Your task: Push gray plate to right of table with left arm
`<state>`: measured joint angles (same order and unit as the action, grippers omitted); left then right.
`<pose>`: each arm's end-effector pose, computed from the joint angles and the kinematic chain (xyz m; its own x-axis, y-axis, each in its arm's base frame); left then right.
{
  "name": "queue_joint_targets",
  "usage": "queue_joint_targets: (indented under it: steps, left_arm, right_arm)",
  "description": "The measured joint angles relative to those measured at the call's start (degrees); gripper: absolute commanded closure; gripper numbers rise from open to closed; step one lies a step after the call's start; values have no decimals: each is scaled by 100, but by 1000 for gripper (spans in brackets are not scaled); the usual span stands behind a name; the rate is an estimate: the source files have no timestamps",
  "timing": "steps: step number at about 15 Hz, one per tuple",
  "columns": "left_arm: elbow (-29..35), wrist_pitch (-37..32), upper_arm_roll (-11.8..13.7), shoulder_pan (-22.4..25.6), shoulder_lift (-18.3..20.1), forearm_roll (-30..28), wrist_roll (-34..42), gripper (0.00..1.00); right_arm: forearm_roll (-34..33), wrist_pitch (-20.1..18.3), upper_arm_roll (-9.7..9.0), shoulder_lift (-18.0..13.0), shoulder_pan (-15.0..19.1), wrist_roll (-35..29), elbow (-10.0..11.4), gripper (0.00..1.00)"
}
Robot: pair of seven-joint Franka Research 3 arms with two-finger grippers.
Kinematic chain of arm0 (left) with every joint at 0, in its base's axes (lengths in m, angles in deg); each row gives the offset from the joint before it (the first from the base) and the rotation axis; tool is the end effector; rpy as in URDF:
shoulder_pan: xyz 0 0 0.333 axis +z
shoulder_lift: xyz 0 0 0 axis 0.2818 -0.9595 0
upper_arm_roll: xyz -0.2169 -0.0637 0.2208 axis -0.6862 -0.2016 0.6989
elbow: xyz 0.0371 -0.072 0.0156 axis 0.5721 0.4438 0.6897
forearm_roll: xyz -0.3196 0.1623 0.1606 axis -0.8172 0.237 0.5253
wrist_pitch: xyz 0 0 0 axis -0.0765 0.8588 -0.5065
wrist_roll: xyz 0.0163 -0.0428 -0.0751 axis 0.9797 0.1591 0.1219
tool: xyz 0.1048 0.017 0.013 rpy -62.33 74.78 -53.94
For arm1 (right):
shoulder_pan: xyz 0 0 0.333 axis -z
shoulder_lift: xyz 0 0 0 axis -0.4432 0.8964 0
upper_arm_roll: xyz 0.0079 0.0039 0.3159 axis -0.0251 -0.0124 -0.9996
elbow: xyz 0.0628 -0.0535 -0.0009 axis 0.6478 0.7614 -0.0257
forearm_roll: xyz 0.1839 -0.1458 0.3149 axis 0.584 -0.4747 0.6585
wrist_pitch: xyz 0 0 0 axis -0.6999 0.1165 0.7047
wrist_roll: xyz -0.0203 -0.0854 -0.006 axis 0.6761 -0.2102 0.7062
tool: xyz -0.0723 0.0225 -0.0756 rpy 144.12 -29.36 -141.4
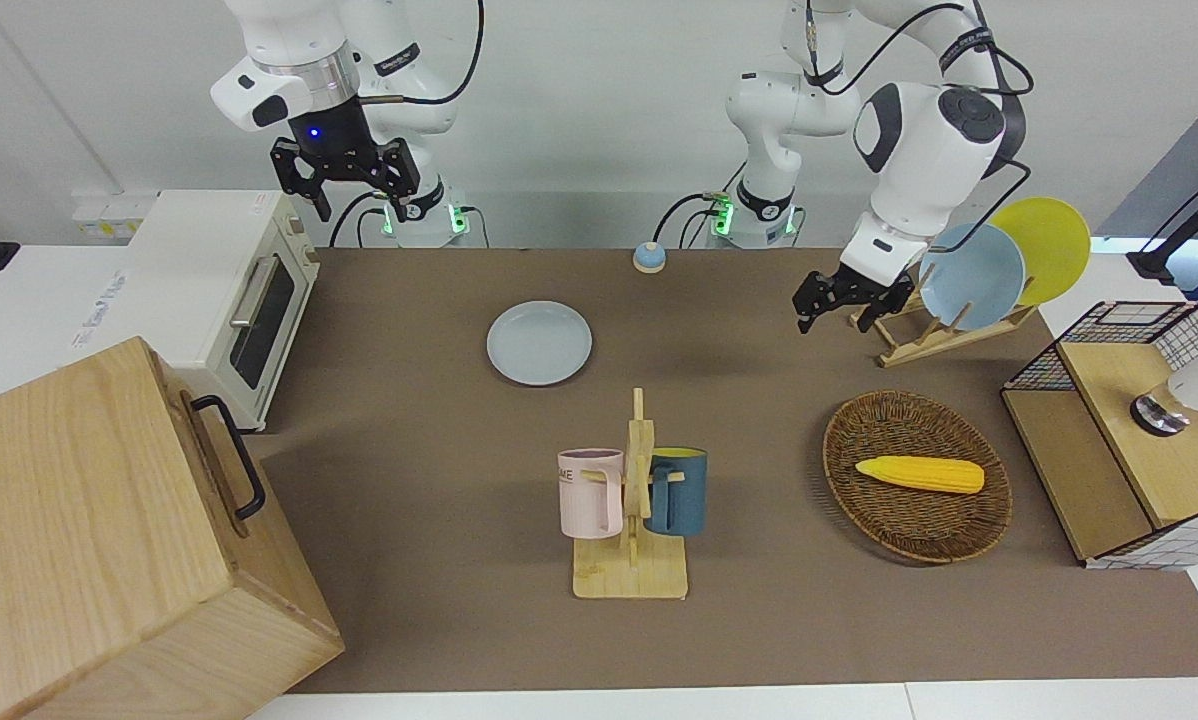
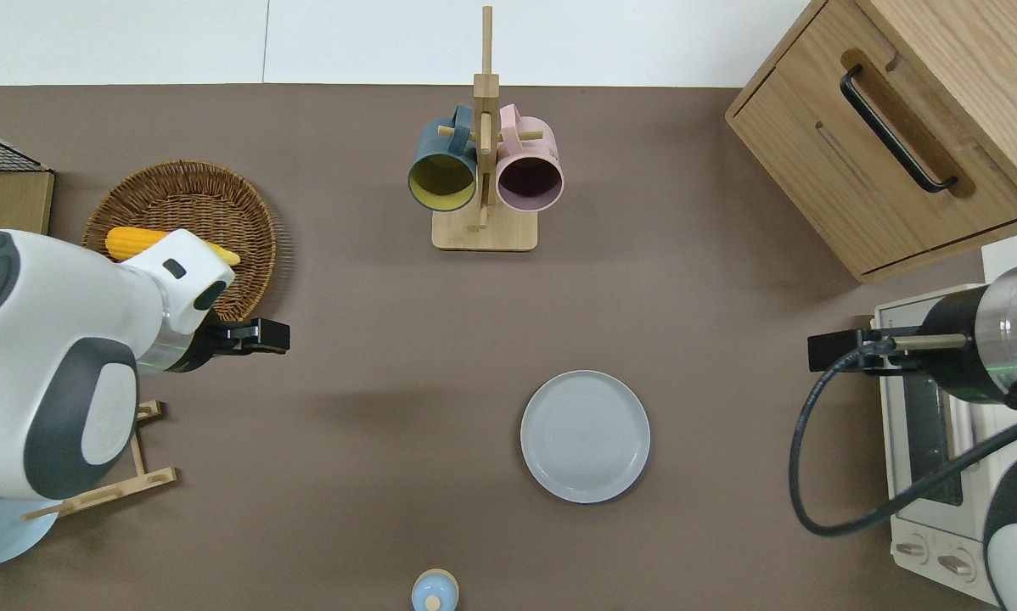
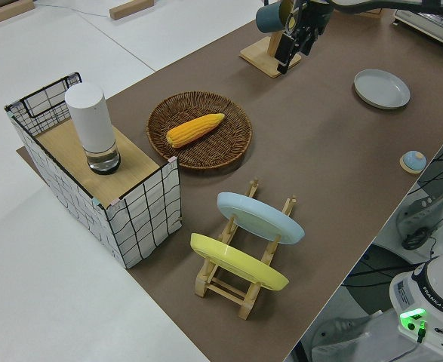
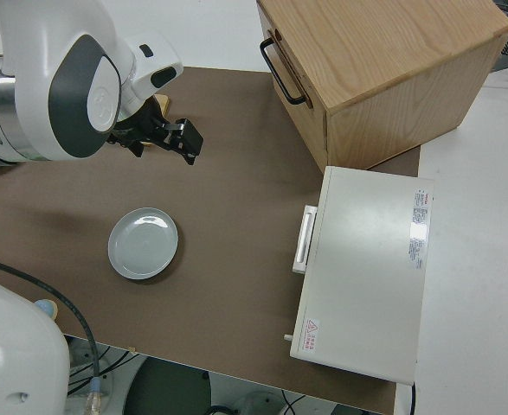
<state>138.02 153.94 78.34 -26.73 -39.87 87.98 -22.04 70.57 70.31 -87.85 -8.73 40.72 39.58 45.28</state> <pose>0.5350 -0.0632 0.5436 0.9970 -0.0233 0.0734 -0.0259 -0.9990 0.0354 0.5060 0.0788 0.6527 0.9986 -0.0529 -0.0041 -0.0529 -0.9986 -0.0083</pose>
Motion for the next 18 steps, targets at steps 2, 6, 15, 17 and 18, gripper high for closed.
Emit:
queue_joint_targets:
  steps: [2,6,15,17,18]
  left_arm:
    - [-47,-144,-166,140,96,108,70,11]
    - [-178,-484,-326,258,284,131,114,11]
    - [-574,-822,-375,260,346,134,121,9]
    - [-594,-821,-377,260,346,134,121,9]
    - [-599,-821,-377,261,346,134,121,9]
  right_arm:
    - [0,0,0,0,0,0,0,5]
    - [0,0,0,0,0,0,0,5]
    - [0,0,0,0,0,0,0,5]
    - [0,0,0,0,0,0,0,5]
    - [0,0,0,0,0,0,0,5]
